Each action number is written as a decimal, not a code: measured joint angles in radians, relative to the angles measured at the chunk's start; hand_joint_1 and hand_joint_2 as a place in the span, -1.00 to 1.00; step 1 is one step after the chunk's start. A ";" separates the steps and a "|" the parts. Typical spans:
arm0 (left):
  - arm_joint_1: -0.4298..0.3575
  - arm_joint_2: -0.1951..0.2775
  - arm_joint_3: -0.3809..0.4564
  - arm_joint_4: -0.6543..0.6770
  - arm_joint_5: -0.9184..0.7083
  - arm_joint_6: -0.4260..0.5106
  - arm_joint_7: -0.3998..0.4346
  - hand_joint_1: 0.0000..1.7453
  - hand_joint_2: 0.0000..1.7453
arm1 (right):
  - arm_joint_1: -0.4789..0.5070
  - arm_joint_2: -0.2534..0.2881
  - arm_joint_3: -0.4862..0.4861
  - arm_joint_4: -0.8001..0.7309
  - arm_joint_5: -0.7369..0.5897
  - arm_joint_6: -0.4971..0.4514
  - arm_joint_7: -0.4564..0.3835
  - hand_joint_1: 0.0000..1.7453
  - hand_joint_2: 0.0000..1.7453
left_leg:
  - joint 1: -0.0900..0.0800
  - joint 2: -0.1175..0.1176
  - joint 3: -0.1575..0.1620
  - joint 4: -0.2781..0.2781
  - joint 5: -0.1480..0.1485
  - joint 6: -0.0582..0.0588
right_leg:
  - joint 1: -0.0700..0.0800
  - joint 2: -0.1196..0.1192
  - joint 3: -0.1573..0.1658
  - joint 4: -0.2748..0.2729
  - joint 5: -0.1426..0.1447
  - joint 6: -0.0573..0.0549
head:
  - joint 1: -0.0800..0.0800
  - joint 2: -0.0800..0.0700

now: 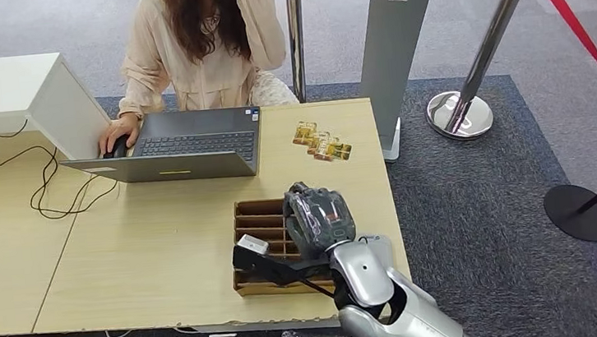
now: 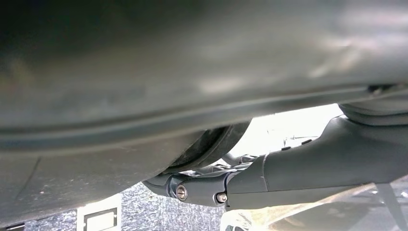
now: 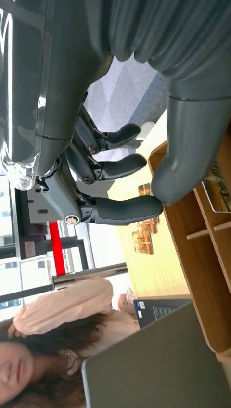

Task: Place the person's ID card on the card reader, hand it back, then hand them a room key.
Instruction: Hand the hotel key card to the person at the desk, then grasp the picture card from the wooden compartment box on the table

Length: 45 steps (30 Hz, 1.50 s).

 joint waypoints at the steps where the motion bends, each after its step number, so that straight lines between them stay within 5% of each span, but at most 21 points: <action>1: 0.000 0.000 0.000 0.000 0.000 0.000 0.001 -1.00 -1.00 | -0.001 0.001 -0.001 0.004 0.002 0.000 0.000 -0.15 1.00 | 0.000 0.000 0.000 0.000 0.000 0.000 | 0.000 0.000 0.000 0.000 0.000 0.000 | 0.000 0.000; 5: 0.000 0.001 0.000 0.000 0.000 0.000 0.003 -1.00 -1.00 | -0.003 0.003 -0.006 0.014 0.005 0.000 0.000 -0.60 1.00 | 0.000 0.000 0.000 0.000 0.000 0.000 | 0.000 0.000 0.000 0.000 0.000 0.000 | 0.000 0.000; 8: 0.000 0.001 0.000 0.000 0.000 0.000 0.004 -1.00 -1.00 | -0.003 0.005 -0.008 0.018 0.006 0.001 0.000 -0.70 1.00 | 0.000 0.000 0.000 0.000 0.000 0.000 | 0.000 0.000 0.000 0.000 0.000 0.000 | 0.000 0.000; 27: 0.000 0.002 0.000 0.000 -0.001 0.000 0.006 -1.00 -1.00 | -0.003 0.006 -0.008 0.020 0.004 0.008 0.000 -0.27 1.00 | 0.000 0.000 0.000 0.000 0.000 0.000 | 0.000 0.000 0.000 0.000 0.000 0.000 | 0.000 0.000; 45: -0.001 0.002 0.000 0.000 -0.002 0.000 0.007 -1.00 -1.00 | -0.003 0.016 -0.007 0.041 -0.016 0.020 -0.002 -0.20 1.00 | 0.000 0.000 0.000 0.000 0.000 0.000 | 0.000 0.000 0.000 0.000 0.000 0.000 | 0.000 0.000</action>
